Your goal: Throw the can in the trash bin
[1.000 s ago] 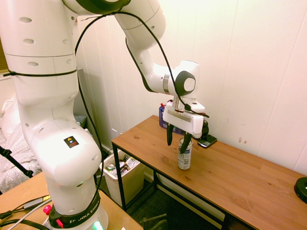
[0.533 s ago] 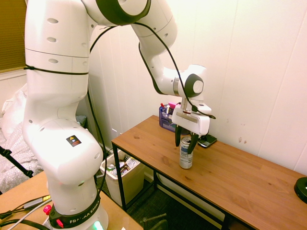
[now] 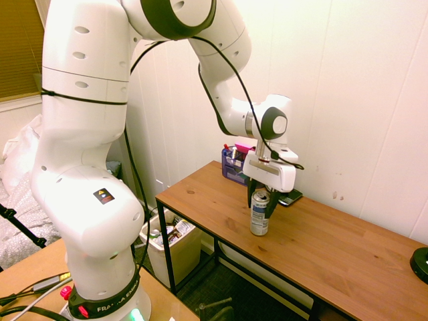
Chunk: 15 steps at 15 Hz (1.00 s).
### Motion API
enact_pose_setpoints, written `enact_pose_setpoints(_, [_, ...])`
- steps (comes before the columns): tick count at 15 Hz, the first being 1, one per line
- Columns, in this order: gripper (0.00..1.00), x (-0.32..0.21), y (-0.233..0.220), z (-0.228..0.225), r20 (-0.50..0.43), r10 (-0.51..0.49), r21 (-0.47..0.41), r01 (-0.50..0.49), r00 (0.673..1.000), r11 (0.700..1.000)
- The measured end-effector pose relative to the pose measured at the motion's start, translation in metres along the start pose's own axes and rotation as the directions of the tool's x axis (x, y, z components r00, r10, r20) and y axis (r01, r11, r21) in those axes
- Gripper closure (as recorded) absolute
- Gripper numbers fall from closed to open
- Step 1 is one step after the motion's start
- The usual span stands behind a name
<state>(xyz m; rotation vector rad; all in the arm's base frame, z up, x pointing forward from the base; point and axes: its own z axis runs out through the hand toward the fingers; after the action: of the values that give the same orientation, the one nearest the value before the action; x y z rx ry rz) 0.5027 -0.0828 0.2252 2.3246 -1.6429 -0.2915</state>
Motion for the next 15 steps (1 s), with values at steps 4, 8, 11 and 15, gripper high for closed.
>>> enact_pose_setpoints(4, [1.00, -0.003, -0.005, 0.007, 0.002, -0.009, -0.013, 0.009, 1.000, 1.000])
enact_pose_setpoints(8, [1.00, -0.009, -0.010, 0.016, 0.013, -0.014, -0.024, 0.014, 1.000, 1.000])
enact_pose_setpoints(11, [1.00, -0.008, -0.011, 0.014, 0.030, -0.001, -0.009, 0.002, 1.000, 1.000])
enact_pose_setpoints(15, [1.00, -0.014, -0.005, -0.048, 0.038, -0.042, 0.109, 0.037, 0.998, 0.993])
